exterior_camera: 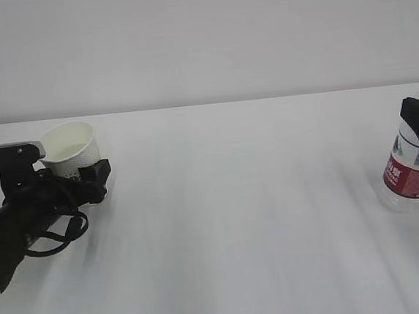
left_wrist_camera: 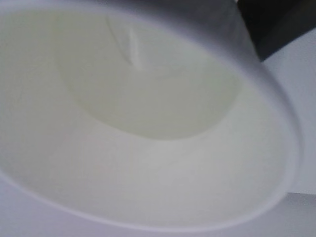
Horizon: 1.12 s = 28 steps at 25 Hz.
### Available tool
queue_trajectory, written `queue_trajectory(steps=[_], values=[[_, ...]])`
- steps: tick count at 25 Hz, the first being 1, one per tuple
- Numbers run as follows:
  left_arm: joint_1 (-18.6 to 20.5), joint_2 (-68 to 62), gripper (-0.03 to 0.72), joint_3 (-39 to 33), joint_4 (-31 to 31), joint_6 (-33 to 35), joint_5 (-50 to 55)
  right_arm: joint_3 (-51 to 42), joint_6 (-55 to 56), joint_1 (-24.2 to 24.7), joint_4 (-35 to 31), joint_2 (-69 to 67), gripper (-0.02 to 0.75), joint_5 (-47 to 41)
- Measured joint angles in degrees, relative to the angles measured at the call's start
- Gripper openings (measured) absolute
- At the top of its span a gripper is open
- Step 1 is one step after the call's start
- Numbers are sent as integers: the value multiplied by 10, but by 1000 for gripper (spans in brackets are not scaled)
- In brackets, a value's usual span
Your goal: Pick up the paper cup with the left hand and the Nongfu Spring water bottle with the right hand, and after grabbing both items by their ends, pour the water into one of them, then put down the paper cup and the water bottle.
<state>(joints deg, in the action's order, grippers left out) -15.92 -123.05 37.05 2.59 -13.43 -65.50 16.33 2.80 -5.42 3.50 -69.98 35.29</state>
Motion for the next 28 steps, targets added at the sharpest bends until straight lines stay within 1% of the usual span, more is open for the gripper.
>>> queue_trajectory(steps=[2,5,10,16,21,28], values=[[0,0,664,0,0,-22,0,0,0,0,0,0,594,0],[0,0,665,0,2,-36,-1,0,0,0,0,0,594,0],[0,0,665,0,2,-38,-2,0,0,0,1,0,594,0],[0,7,665,-21,1,-39,-8,0,0,0,1,0,594,0],[0,9,688,-29,-16,-39,-8,0,0,0,1,0,594,0],[0,9,692,-29,-19,-39,-8,0,0,0,1,0,594,0]])
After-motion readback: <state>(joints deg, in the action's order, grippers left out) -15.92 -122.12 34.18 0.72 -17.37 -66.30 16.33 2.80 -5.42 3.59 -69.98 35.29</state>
